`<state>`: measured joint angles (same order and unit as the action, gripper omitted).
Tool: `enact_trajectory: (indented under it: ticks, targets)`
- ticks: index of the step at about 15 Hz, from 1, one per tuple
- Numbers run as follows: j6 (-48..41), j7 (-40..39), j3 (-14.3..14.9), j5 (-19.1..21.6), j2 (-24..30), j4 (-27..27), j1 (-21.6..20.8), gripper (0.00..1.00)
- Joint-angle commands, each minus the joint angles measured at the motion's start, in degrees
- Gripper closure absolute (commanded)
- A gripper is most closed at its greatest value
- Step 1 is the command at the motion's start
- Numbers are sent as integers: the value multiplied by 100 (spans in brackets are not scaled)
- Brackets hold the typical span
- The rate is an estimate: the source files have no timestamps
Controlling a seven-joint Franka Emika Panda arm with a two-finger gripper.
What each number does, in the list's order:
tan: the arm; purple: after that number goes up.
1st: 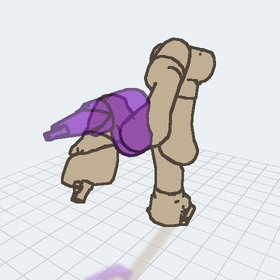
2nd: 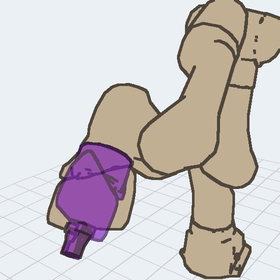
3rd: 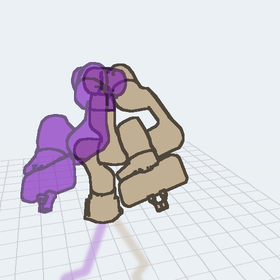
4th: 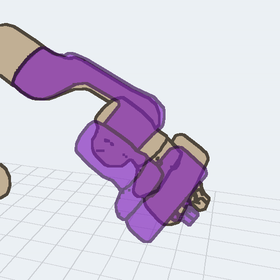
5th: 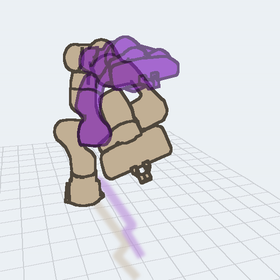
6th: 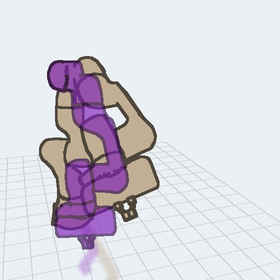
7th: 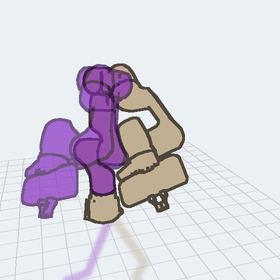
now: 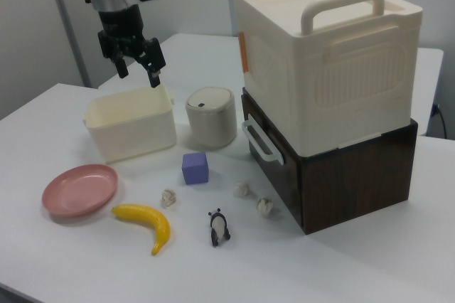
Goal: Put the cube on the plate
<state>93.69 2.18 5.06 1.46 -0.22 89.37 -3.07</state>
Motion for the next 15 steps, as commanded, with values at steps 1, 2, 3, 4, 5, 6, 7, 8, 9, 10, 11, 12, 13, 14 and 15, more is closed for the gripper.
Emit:
enact_trajectory:
  ticks: [1,2,3,4,5,6,7,8,9,10,11,12,13,14,15]
  targets:
    - [-316,-394,56,144,48,-25,-9,0]
    - [-316,-385,56,144,48,-34,-9,0]
    - [-325,-377,56,144,48,-69,-9,0]
    - [-333,-368,56,144,48,-113,0,0]
    - [-333,-368,56,144,48,-113,-9,0]
    - [-333,-368,47,144,48,-113,-9,0]
    - [-333,-368,47,144,48,-113,-9,0]
    - [-333,-359,47,136,48,-113,0,0]
    - [-333,-350,47,127,48,-122,0,0]
    - [-333,-350,56,118,48,-139,0,0]
    - [-342,-341,56,118,48,-139,0,0]
    - [-403,-341,56,118,57,-139,8,0]
    - [-499,-333,56,109,57,-139,8,0]
    - [-500,-306,56,92,74,-139,8,0]
    - [-500,-306,56,83,74,-148,17,0]
